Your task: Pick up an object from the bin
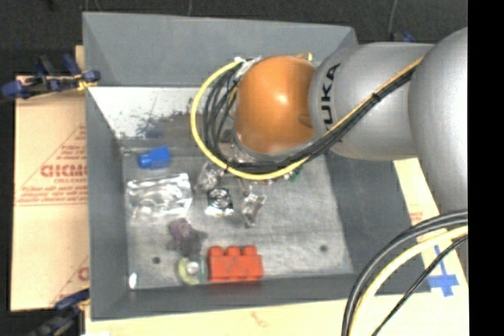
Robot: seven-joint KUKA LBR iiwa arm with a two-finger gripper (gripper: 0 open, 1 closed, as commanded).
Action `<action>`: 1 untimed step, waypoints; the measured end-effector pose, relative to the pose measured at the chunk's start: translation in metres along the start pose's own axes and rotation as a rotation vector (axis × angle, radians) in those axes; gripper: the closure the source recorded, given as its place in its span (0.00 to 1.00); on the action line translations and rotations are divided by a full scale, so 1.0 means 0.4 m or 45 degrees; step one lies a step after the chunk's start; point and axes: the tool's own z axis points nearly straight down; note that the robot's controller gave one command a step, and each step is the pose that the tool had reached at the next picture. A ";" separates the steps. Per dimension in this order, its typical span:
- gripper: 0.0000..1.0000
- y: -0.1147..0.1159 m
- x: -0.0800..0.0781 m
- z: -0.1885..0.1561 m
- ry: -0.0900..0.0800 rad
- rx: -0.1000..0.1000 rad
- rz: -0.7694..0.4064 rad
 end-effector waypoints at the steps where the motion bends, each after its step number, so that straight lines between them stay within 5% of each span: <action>1: 1.00 -0.001 -0.001 -0.002 -0.003 0.000 0.004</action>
Offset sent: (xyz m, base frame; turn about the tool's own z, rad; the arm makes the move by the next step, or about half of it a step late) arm 0.0000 0.0000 0.0000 0.0000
